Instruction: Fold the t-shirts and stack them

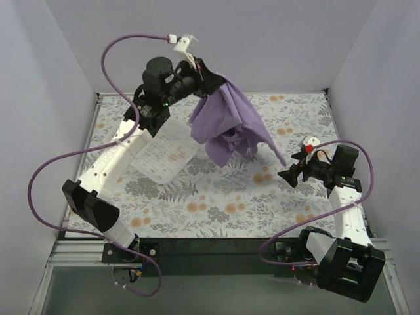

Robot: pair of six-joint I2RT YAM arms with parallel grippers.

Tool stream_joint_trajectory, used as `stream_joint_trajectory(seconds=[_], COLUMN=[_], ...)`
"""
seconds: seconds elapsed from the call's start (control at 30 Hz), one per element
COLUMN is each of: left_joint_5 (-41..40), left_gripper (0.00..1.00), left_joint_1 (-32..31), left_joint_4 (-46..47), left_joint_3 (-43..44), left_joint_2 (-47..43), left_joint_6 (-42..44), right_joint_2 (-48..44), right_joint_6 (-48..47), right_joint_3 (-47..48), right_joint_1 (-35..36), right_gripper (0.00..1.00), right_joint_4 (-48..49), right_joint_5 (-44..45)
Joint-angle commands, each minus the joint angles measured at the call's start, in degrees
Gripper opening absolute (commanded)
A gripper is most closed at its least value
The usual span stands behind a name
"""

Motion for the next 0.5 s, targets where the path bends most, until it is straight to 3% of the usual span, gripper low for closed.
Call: stream_joint_trajectory(seconds=[0.0,0.07,0.13,0.2,0.27,0.37,0.4,0.47], left_joint_5=[1.7,4.0,8.2,9.3,7.2,-3.2,-9.9,-16.1], left_gripper=[0.00,0.00,0.31,0.82,0.88,0.96,0.98,0.98], left_joint_1=[-1.4,-1.5,-1.9,-3.1,-3.6,-3.6,-3.6,-3.6], left_joint_4=[0.3,1.1,0.6,-1.1,-1.7,-1.6,-2.2,-3.0], left_joint_3=[-10.0,-15.2,-21.6,-25.8,-28.3,-32.2,-34.5,-37.5], left_joint_2=[-3.4,-4.3,-4.5,-5.6,-8.1,-15.5,-19.0,-22.0], left_joint_6=[0.6,0.9,2.3,4.8,7.8,10.5,10.8,10.0], right_joint_2=[-0.1,-0.1,-0.2,-0.4,-0.8,-1.3,-1.4,-1.3], right_joint_6=[1.2,1.1,1.0,0.5,-0.2,-1.7,-3.8,-6.5], right_joint_3=[0.5,0.4,0.3,-0.1,-0.6,-1.4,-1.6,-1.7], right_joint_1=[-0.5,-0.5,-0.5,-0.5,-0.5,-0.5,-0.5,-0.3], right_gripper=[0.98,0.98,0.98,0.98,0.98,0.98,0.98,0.98], right_joint_4=[1.2,1.3,1.3,1.2,1.2,0.9,-0.3,-2.4], right_joint_5=[0.5,0.3,0.3,0.5,0.0,-2.3,-4.6,-6.6])
